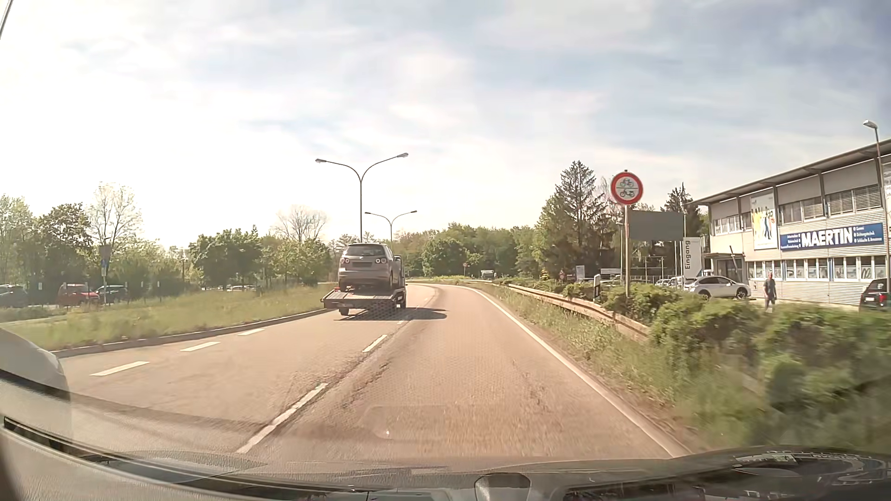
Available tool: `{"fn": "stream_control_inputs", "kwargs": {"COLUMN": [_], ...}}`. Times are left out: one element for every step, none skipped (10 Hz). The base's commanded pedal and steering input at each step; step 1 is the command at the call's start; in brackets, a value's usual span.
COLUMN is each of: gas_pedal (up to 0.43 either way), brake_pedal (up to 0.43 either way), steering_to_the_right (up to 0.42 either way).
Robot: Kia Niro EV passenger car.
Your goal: Follow the waypoints while adhering to traffic rules and regulations
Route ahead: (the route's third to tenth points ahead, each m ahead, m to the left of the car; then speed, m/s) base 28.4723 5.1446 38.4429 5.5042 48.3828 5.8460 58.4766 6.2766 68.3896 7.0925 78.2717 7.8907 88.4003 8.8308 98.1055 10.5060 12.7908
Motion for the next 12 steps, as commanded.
{"fn": "stream_control_inputs", "kwargs": {"gas_pedal": [0.079, 0.079, 0.079, 0.087, 0.087, 0.087, 0.087, 0.098, 0.098, 0.098, 0.098, 0.098], "brake_pedal": [0.000, 0.000, 0.000, 0.000, 0.000, 0.000, 0.000, 0.000, 0.000, 0.000, 0.000, 0.000], "steering_to_the_right": [-0.002, -0.002, -0.002, -0.002, -0.002, -0.002, -0.002, -0.002, -0.002, -0.002, -0.002, -0.002]}}
